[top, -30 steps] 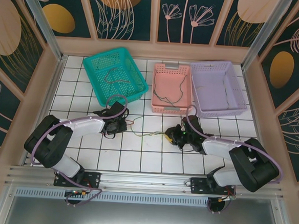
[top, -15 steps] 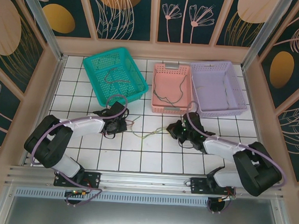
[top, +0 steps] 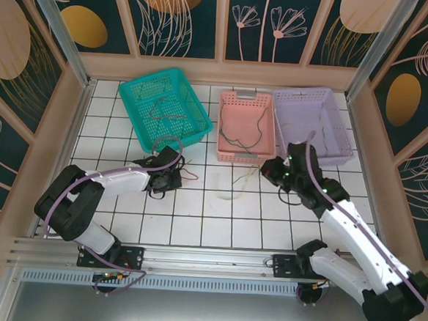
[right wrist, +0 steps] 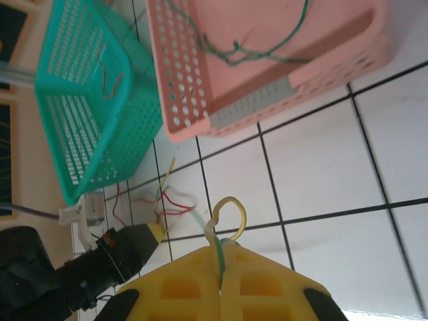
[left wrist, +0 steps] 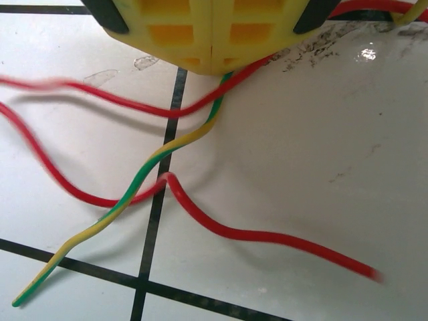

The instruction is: Untangle the cables

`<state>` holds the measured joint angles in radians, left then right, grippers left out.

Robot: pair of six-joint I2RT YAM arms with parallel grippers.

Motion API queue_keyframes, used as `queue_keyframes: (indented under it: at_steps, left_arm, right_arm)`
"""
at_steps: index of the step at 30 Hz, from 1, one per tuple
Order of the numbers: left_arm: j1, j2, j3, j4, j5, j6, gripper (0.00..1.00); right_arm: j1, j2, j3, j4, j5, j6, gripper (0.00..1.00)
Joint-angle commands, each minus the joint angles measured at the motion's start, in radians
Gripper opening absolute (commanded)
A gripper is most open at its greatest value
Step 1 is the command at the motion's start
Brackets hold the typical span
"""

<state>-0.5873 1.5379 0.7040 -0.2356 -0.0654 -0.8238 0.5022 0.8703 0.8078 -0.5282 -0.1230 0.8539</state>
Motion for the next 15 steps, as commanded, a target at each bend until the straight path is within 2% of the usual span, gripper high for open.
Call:
queue_keyframes:
  at_steps: [1, 7, 9, 11, 13, 15]
  left_arm:
    - [0.006, 0.022, -0.035, 0.015, -0.039, -0.015, 0.05]
    - [0.007, 0.020, -0.035, 0.026, -0.030, -0.022, 0.04]
    - [0.007, -0.003, -0.017, 0.016, -0.030, -0.020, 0.08]
    - [0.007, -0.047, 0.015, -0.001, -0.028, -0.017, 0.20]
    - [0.008, -0.105, 0.072, -0.040, -0.032, -0.023, 0.38]
    - [0.006, -0.156, 0.144, -0.093, -0.043, -0.036, 0.52]
  right_arm:
    - [-0.016, -0.047, 0.080, -0.128, 0.064, -0.045, 0.00]
    - [-0.029, -0.064, 0.159, -0.049, 0.057, -0.077, 0.00]
    - [-0.030, -0.058, 0.181, -0.011, 0.027, -0.108, 0.00]
    - [-0.030, -0.055, 0.197, 0.033, -0.011, -0.154, 0.00]
    - [-0.031, -0.044, 0.217, 0.059, -0.044, -0.205, 0.00]
    - [-0.030, -0.026, 0.236, 0.089, -0.078, -0.254, 0.00]
